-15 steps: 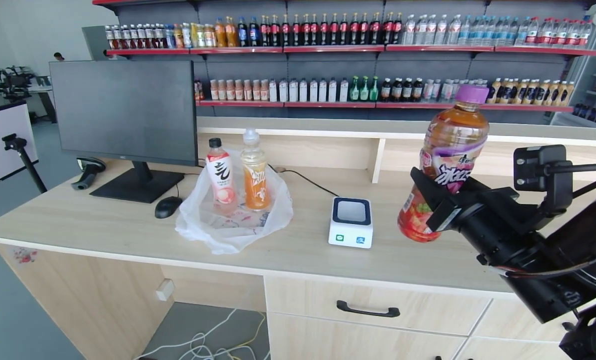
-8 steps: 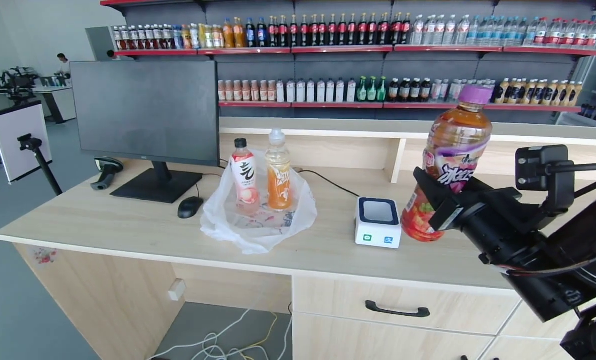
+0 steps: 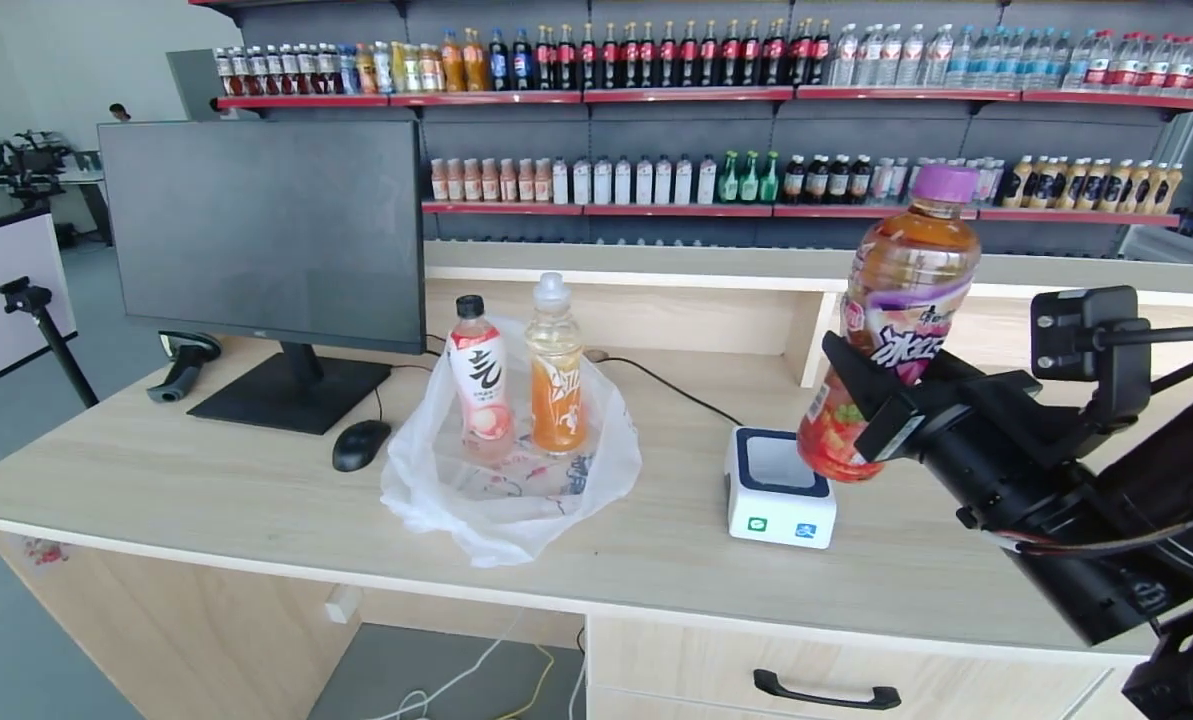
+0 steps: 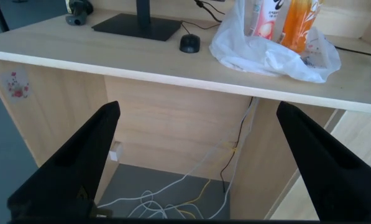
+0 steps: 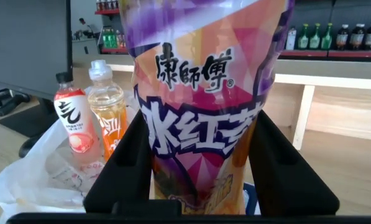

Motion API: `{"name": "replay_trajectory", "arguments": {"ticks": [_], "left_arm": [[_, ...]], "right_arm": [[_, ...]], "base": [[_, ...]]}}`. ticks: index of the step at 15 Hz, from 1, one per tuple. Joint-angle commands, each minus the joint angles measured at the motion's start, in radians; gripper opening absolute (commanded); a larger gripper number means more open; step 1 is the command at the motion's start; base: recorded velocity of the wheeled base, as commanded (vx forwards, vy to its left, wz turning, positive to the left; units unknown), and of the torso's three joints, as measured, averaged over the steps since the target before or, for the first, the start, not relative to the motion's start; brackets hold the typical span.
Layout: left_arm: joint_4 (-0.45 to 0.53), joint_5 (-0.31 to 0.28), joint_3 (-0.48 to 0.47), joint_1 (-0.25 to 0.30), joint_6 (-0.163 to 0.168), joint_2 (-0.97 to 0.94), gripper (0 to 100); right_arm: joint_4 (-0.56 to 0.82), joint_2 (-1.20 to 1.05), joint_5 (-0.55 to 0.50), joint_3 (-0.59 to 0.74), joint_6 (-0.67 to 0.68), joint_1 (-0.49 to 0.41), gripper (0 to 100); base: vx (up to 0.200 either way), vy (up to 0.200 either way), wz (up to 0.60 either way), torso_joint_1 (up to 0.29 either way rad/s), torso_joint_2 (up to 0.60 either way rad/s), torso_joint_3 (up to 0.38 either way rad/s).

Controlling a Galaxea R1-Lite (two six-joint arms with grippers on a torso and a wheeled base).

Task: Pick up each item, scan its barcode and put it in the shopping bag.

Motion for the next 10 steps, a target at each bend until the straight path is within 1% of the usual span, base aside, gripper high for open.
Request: {"name": "replay_trajectory", "arguments": {"ticks": [1,2,5,6,8,10], "left_arm": [[-0.001,0.0,0.0,0.0,0.0,0.0,100],[-0.001,0.0,0.0,0.0,-0.001,0.0,100],[-0.001,0.0,0.0,0.0,-0.001,0.0,100],[-0.001,0.0,0.0,0.0,-0.001,0.0,100],[-0.001,0.0,0.0,0.0,-0.001,0.0,100],[-0.001,0.0,0.0,0.0,-0.001,0.0,100]], "right_arm": [[0.0,-0.005,0.009,-0.017,-0.011,0.0,0],[0.0,-0.004,0.019,-0.017,-0.018,-0.003,0],[0.0,0.022,0.076,-0.02,-0.104,-0.009,0],[0.0,0.025,0.076,-0.022,-0.109,-0.009,0],[0.0,0.082,0.062,-0.073,-0.184,-0.05,0],[0.0,0.104,0.062,-0.093,-0.247,-0.066,0]], "base": [[0.0,0.0,0.0,0.0,0.0,0.0],[0.0,0.0,0.0,0.0,0.0,0.0],[0.0,0.0,0.0,0.0,0.0,0.0],[0.0,0.0,0.0,0.0,0.0,0.0],[0.0,0.0,0.0,0.0,0.0,0.0],[0.0,0.0,0.0,0.0,0.0,0.0]]}}
